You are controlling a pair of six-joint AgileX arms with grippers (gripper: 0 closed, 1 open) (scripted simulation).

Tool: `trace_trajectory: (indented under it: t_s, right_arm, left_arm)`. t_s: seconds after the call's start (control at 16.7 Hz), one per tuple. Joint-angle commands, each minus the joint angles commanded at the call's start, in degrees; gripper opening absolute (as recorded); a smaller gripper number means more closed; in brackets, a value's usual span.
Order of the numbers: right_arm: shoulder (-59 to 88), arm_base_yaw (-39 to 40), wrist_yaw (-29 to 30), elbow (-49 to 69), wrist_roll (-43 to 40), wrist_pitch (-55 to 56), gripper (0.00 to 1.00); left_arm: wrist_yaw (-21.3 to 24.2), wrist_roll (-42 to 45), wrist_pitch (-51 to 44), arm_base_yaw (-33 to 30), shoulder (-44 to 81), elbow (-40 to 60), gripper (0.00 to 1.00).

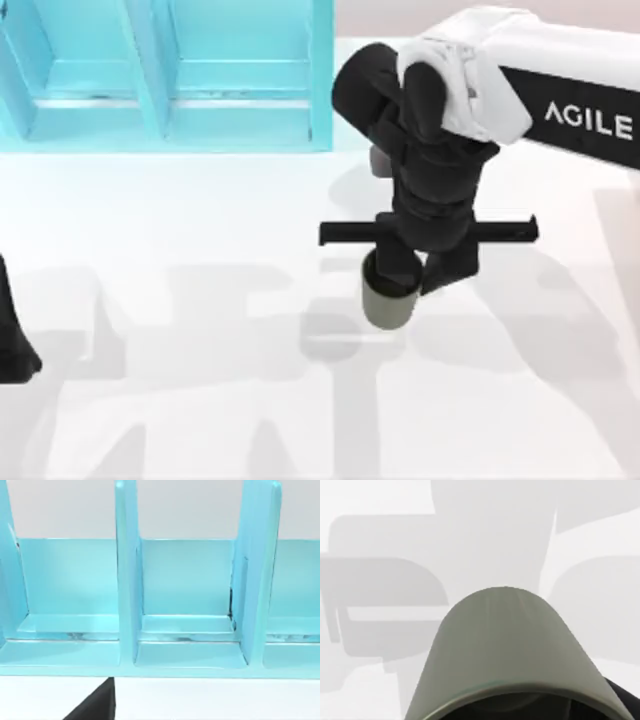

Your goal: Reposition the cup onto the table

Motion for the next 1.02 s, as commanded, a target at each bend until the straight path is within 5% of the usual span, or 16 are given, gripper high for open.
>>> trace_trajectory:
  t_s: [0.78, 1.02]
  right_arm:
    - [0.00, 0.00, 0.00, 0.00, 0.00, 0.00, 0.98]
    - [0.00, 0.00, 0.00, 0.00, 0.00, 0.00, 1.00]
  left_arm:
    - [0.00, 0.00, 0.00, 0.00, 0.00, 0.00, 1.00]
    - [0.00, 0.00, 0.00, 0.00, 0.00, 0.00, 1.00]
